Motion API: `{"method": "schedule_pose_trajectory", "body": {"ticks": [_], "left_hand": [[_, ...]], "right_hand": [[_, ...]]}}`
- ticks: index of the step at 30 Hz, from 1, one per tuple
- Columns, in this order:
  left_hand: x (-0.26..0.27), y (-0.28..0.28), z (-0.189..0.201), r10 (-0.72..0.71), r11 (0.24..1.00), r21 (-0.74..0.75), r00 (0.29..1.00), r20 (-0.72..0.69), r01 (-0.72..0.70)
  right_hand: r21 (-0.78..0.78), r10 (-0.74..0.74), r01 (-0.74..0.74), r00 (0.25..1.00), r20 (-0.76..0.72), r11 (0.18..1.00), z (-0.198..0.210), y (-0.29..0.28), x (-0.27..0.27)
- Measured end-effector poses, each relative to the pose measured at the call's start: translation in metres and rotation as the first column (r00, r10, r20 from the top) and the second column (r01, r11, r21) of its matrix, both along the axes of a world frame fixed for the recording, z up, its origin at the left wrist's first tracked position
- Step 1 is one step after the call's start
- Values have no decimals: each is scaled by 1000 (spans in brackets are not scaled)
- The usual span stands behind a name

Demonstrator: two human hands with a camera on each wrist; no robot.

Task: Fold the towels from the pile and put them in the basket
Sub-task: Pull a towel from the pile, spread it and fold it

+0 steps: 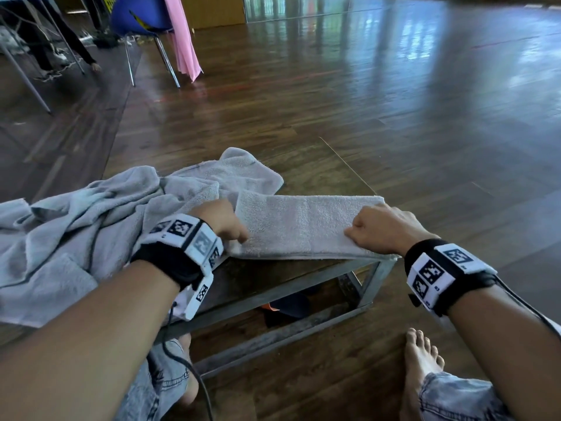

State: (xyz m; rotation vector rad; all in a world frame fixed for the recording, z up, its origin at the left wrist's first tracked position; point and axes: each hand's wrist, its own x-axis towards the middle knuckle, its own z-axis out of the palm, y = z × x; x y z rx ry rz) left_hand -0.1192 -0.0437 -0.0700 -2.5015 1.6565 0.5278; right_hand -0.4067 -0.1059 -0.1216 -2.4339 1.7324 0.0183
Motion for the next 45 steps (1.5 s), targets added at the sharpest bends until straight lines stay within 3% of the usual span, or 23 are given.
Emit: {"method": "schedule_pose_trajectory", "body": {"ticks": [2, 4, 6, 8, 13, 24, 31, 39, 42, 45], "left_hand": [[-16, 0, -7, -86, 966, -237, 991, 99, 107], [-37, -4, -16, -271, 861, -435, 961, 46, 264], [-57, -10, -27, -460, 786, -473, 888, -16, 398], [-71, -16, -42, -528, 784, -402, 848, -33, 473], [-79, -17, -77, -451, 882, -176, 891, -51, 437], [-49, -18, -83, -336, 941, 23, 939, -72, 338], [-24, -10, -80, -316, 946, 68, 948, -38, 318], [-12, 0, -78, -322, 944, 75, 947, 9, 320], [-15, -4, -75, -319, 942, 122, 948, 22, 314], [-19, -11, -66, -308, 949, 88, 951, 36, 304]], "right_hand": [[-161, 20, -10, 998, 67, 987, 0, 8, 10], [-269, 117, -66, 977, 176, 961, -2, 15, 24], [-254, 204, -142, 950, 235, 957, -9, 17, 40], [-200, 215, -167, 943, 252, 965, -20, 16, 51], [-94, 182, -166, 964, 193, 982, -49, 14, 53], [48, 61, -68, 991, 118, 997, -52, 4, 41], [96, -95, 89, 994, 60, 991, -47, 1, 15], [173, -243, 226, 966, 90, 959, -37, 4, 0], [222, -267, 263, 964, -10, 939, -28, 3, 1], [106, -201, 211, 974, -100, 972, -9, 9, 13]]}}
